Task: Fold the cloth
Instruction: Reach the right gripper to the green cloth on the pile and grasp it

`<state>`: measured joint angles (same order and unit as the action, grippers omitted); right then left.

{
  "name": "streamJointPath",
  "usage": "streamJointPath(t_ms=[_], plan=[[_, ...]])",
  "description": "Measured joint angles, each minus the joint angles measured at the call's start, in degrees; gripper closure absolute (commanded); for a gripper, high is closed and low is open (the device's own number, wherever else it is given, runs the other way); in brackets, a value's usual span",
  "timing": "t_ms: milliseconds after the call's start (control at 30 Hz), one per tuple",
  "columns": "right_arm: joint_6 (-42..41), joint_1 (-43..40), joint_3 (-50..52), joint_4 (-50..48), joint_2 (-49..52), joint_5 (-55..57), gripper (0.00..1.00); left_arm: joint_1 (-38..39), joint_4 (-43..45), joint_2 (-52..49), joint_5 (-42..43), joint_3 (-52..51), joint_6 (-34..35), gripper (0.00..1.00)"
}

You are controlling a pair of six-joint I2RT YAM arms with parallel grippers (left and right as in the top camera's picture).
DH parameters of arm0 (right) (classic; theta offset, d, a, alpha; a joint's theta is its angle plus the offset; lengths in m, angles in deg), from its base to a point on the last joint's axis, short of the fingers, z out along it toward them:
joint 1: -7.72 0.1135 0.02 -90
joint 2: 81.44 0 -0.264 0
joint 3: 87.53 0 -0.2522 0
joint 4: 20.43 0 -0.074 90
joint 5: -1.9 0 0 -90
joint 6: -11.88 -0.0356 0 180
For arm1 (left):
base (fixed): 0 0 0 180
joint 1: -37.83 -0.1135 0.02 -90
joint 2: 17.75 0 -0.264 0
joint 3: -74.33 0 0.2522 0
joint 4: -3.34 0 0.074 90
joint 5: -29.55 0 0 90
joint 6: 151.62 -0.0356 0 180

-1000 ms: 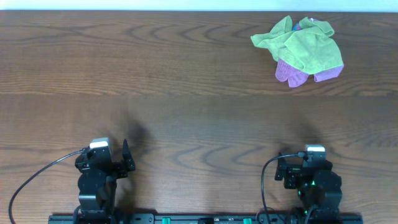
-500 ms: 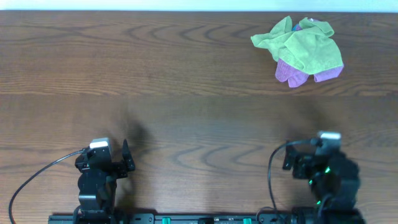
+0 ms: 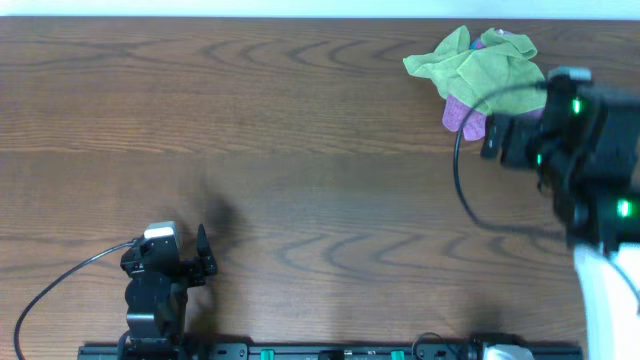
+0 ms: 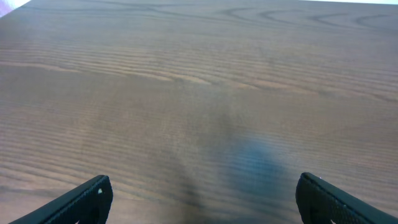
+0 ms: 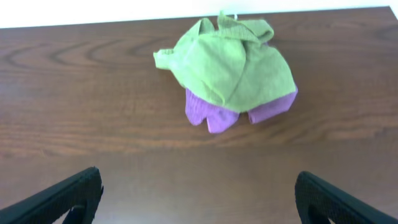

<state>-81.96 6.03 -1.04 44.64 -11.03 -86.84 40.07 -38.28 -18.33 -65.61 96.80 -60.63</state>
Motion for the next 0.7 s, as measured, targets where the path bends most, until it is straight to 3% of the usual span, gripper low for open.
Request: streamJointPath(t_ms=[333, 700], plan=[[1.6, 0.0, -21.9, 2.0, 27.0, 0.8, 0.01, 0.0, 0.0, 0.0, 0.0, 0.0, 0.0, 0.05], [1.6, -1.3, -26.3, -1.5, 42.4, 1.1, 0.01, 0.0, 0.0, 0.0, 0.0, 0.0, 0.0, 0.05]])
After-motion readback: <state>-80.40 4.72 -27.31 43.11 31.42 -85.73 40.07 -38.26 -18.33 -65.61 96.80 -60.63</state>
